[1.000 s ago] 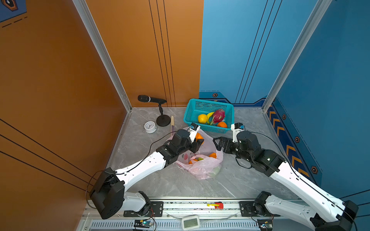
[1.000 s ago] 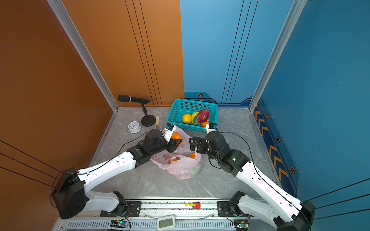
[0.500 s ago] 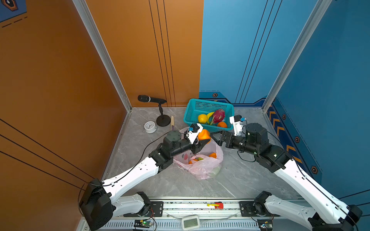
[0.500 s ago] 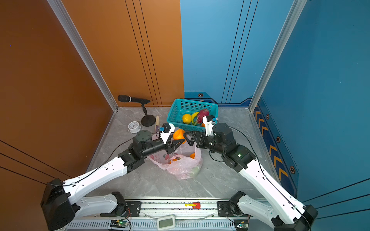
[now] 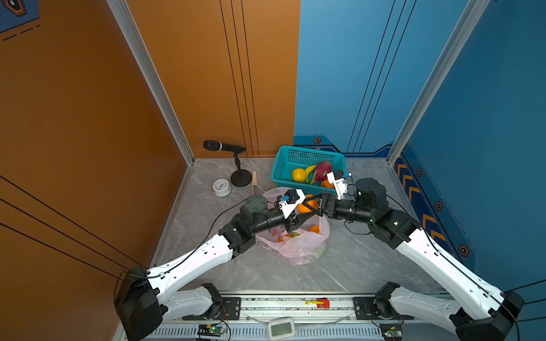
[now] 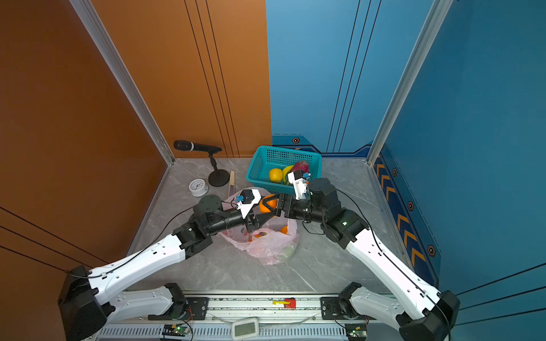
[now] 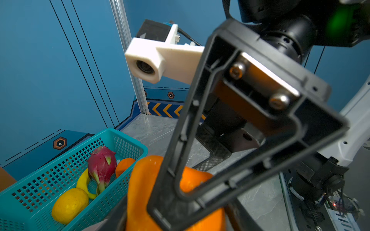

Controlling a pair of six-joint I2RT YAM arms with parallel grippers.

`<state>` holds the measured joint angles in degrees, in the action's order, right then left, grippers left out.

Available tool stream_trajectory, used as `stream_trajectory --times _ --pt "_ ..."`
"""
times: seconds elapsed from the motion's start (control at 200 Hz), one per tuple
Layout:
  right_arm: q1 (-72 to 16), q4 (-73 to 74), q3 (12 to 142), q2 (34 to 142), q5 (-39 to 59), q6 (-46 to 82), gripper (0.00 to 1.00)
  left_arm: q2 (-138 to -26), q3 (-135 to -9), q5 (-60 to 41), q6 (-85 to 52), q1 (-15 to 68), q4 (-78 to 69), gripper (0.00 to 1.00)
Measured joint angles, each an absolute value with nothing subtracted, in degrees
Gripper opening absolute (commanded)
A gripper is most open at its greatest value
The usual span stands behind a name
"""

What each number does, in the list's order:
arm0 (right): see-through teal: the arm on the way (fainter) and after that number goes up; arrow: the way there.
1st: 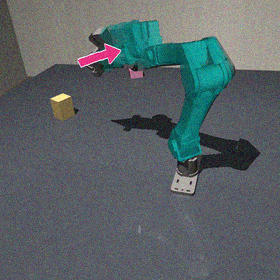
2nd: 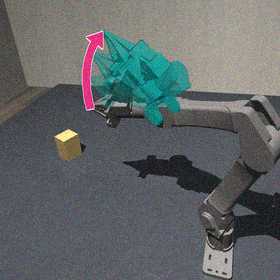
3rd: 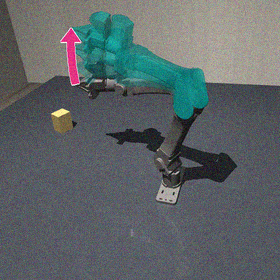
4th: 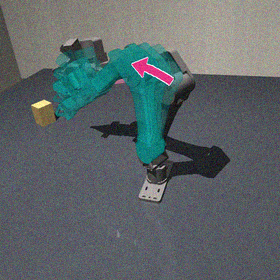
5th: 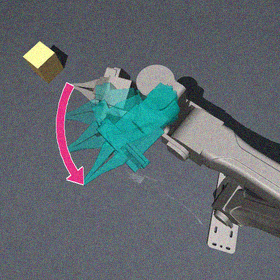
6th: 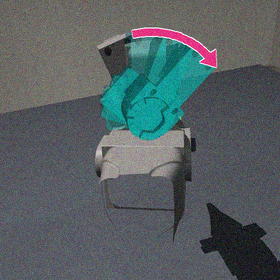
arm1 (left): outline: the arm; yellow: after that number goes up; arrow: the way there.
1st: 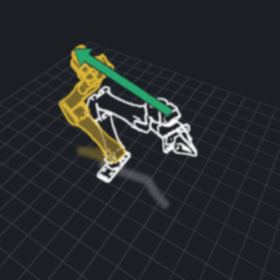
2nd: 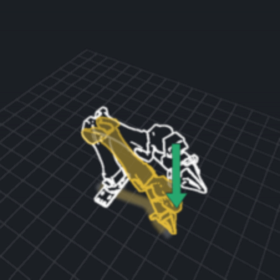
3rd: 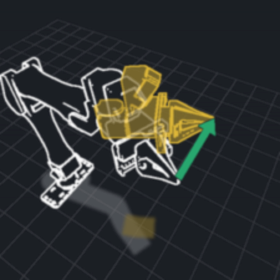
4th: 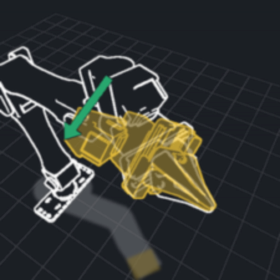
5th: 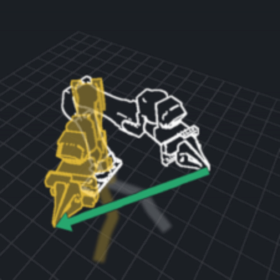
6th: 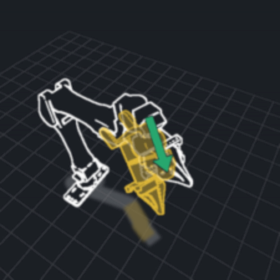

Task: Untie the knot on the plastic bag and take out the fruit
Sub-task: 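Lift the orange fruit out of the bag with the left gripper toward the right gripper, then grasp the orange fruit with the right gripper while the left gripper releases it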

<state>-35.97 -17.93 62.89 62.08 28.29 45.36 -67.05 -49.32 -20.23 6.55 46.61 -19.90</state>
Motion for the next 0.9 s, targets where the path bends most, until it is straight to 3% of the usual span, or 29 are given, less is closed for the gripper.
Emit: stream_trajectory --times 0.18,0.28,0.441,0.536,0.561,0.901 --pt "-35.6 -18.0 62.7 62.3 28.3 45.5 0.61 -67.0 -49.6 -19.9 7.3 46.9 -20.0 0.58" --pt "-35.4 -17.9 62.7 62.3 28.3 45.7 0.53 -66.9 -49.6 -18.9 7.7 47.2 -19.9 0.71" --pt "-34.5 -17.4 62.7 62.3 28.4 45.9 0.52 -66.6 -49.6 -16.3 8.5 48.6 -19.7 0.84" --pt "-32.9 -17.5 62.8 62.3 28.3 45.1 0.51 -65.7 -49.6 -13.1 8.8 49.0 -19.3 0.85" --pt "-32.4 -17.6 62.8 62.3 28.1 44.8 0.52 -65.4 -49.6 -12.2 8.8 49.0 -19.0 0.9" --pt "-24.8 -19.1 71.1 68.4 22.0 38.8 0.53 -60.8 -50.0 -1.6 8.6 49.1 -13.1 0.92"
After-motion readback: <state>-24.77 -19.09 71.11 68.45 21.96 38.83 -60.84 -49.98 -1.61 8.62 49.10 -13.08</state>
